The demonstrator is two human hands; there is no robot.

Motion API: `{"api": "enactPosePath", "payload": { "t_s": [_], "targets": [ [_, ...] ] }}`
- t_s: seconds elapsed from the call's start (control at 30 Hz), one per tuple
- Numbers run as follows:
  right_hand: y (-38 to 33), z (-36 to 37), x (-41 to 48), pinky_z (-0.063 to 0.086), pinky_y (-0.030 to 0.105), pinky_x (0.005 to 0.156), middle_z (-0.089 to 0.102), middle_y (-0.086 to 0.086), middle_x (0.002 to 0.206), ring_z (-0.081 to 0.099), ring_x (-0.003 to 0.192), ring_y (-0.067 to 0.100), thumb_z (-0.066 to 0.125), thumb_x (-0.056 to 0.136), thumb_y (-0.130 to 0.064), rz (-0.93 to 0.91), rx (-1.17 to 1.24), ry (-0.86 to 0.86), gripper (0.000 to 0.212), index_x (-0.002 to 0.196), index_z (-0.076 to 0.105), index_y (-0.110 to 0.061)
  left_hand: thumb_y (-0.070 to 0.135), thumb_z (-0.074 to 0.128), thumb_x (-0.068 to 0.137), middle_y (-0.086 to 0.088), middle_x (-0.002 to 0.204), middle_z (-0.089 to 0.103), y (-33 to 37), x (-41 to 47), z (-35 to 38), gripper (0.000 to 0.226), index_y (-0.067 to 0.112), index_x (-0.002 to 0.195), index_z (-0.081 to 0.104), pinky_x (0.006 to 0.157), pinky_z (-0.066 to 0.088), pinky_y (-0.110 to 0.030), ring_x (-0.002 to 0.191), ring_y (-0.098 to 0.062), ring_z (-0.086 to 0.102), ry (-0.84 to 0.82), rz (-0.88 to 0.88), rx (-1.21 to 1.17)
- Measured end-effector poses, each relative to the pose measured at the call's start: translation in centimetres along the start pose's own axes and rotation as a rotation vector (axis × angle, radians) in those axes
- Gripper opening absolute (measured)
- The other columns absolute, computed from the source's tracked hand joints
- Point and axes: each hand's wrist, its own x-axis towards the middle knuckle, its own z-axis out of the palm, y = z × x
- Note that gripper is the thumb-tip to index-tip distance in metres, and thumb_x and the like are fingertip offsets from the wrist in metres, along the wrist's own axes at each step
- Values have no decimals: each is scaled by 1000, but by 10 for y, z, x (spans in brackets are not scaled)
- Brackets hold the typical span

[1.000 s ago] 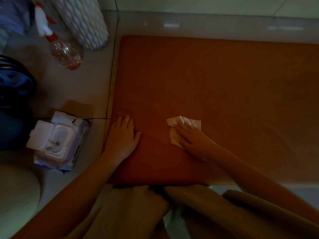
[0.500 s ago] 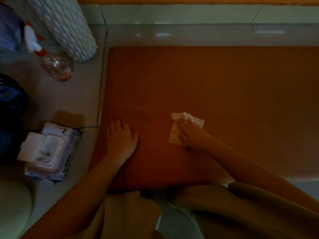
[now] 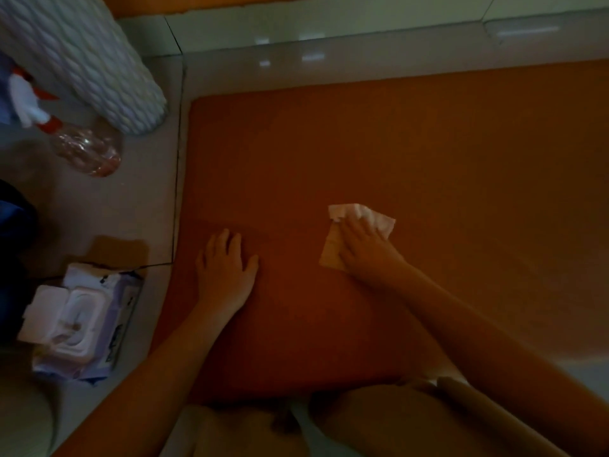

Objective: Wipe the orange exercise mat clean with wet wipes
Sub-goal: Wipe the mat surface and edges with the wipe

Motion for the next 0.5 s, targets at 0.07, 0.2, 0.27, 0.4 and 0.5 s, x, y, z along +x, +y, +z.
{"api": "enactPosePath", "payload": {
  "t_s": [0.07,0.2,0.27,0.4,0.5],
  "targets": [
    [-25,4,-8,4,57,117,-20,7,158,-17,145,33,18,103,-38,-86,35,-11,59,153,-7,-20,45,33,101,-4,161,8,1,3,0,60,17,152,21,119,4,-45,148,-22,1,-9,-7,25],
    [-29,2,-34,-2,43,117,-26,-4,154,-23,141,16,26,104,-39,-305,49,-74,60,153,-5,-24,45,32,101,-6,160,12,1,1,2,59,15,152,23,118,8,-47,147,-25,5,11,-2,103],
    [-9,3,-29,-5,36,116,-26,-4,152,-22,138,10,26,104,-41,-322,7,-80,61,153,-6,-24,45,30,101,-6,160,10,2,0,3,60,15,152,21,119,6,-46,148,-25,3,6,4,101],
    [33,-3,3,6,50,120,-20,10,158,-12,146,27,5,99,-48,-58,-32,25,63,151,-12,-17,40,29,102,-4,161,10,2,-1,6,57,12,152,23,119,2,-42,149,-21,2,69,84,74],
    [22,-6,20,5,55,118,-20,15,157,-13,145,35,13,103,-40,36,25,122,60,152,-10,-14,45,12,94,-3,159,21,2,0,7,66,13,149,32,118,5,-39,148,-19,12,90,245,102]
  ]
}}
